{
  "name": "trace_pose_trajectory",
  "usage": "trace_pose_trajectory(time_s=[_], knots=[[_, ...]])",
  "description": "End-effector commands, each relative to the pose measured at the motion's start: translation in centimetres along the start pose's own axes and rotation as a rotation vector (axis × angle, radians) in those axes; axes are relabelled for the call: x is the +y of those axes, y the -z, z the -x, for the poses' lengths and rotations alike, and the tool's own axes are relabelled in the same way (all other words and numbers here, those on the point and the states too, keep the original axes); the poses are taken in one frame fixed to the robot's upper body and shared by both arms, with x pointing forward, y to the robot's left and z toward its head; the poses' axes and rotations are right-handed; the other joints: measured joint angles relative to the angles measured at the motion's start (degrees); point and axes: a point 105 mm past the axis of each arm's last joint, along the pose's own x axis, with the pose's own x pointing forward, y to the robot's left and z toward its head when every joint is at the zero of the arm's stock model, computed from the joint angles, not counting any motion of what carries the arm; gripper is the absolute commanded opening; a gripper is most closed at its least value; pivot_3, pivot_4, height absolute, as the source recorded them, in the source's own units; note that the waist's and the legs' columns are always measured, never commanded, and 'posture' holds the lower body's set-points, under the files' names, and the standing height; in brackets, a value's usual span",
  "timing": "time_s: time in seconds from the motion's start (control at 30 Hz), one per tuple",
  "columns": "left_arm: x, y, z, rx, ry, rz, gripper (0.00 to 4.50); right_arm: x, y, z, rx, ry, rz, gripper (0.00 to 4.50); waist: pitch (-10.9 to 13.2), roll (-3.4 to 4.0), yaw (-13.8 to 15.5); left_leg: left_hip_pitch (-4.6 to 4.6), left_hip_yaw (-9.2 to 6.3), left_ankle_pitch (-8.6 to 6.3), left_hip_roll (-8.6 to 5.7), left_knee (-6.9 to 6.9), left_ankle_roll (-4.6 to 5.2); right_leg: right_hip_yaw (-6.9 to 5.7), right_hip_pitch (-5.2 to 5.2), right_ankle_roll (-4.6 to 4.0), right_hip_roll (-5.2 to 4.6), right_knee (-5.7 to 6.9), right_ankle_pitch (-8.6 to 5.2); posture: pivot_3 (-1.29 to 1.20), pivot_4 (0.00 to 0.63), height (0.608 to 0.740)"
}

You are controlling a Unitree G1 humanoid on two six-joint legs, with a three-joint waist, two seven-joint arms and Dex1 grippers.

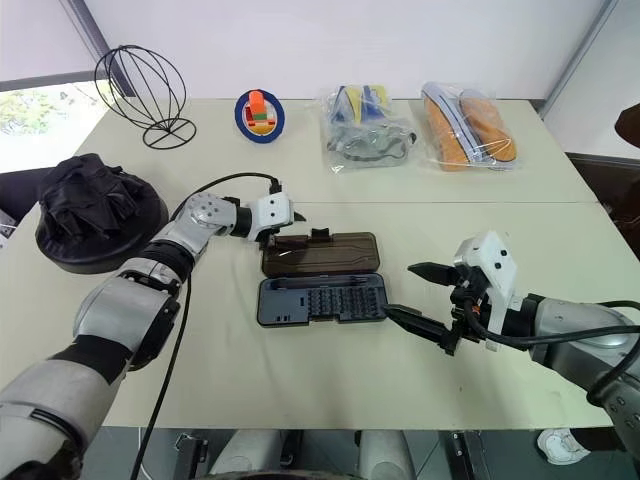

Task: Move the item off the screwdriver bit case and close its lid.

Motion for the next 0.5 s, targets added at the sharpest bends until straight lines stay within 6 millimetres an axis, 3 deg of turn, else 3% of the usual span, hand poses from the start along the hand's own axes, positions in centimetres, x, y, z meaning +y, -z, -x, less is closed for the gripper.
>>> trace_pose_trajectory(time_s=[0.03, 0.17, 0.27, 0.4, 0.47, 0.5], knots=[[2.0, -1.4, 0.9, -0.037, -0.091, -0.068, 4.45, 0.3, -0.6, -0.2, -0.027, -0.021, 0.032, 4.50, 0.0, 0.00, 0.1, 0.00, 0.00, 0.00, 0.00, 0.00, 0.00, 0.00, 0.00, 0.00, 0.00, 0.00, 0.00, 0.00, 0.150, 0.740], [4.9, -4.4, 3.3, -0.269, -0.166, 0.148, 4.45, 0.4, -0.6, -0.1, -0.029, -0.028, 0.030, 4.50, 0.0, -0.07, 0.1, -0.04, 0.00, 0.00, -0.01, 0.01, 0.00, 0.00, -0.03, 0.00, 0.00, 0.00, 0.00, 0.00, 0.150, 0.740], [6.1, -6.3, 6.6, -0.477, -0.074, 0.365, 4.45, 0.4, -1.1, -0.1, -0.072, -0.041, 0.008, 4.50, 0.1, -0.14, -0.1, -0.08, -0.01, 0.00, -0.01, 0.02, 0.00, -0.03, -0.07, 0.00, 0.01, 0.02, 0.00, 0.00, 0.150, 0.740], [3.5, -6.4, 10.4, -0.542, 0.072, 0.473, 4.45, -0.4, -2.8, -0.2, -0.198, -0.063, -0.041, 4.50, 0.0, -0.03, -2.1, 0.00, 0.01, 0.00, 0.01, -0.02, 0.00, 0.04, -0.05, -0.01, 0.02, 0.06, 0.00, 0.00, 0.150, 0.740], [1.9, -6.4, 11.1, -0.528, 0.078, 0.497, 4.45, -1.0, -3.2, -0.3, -0.222, -0.061, -0.048, 4.50, 0.0, 0.07, -2.9, 0.08, 0.04, 0.00, 0.01, -0.04, -0.01, 0.15, -0.03, -0.01, 0.02, 0.11, -0.01, 0.00, 0.150, 0.740], [0.9, -6.3, 11.4, -0.514, 0.068, 0.508, 4.21, -1.6, -3.4, -0.6, -0.231, -0.043, -0.036, 4.50, 0.0, 0.07, -3.0, 0.10, 0.04, 0.01, 0.02, -0.04, -0.02, 0.16, -0.03, -0.02, 0.02, 0.12, -0.01, 0.00, 0.150, 0.740]])
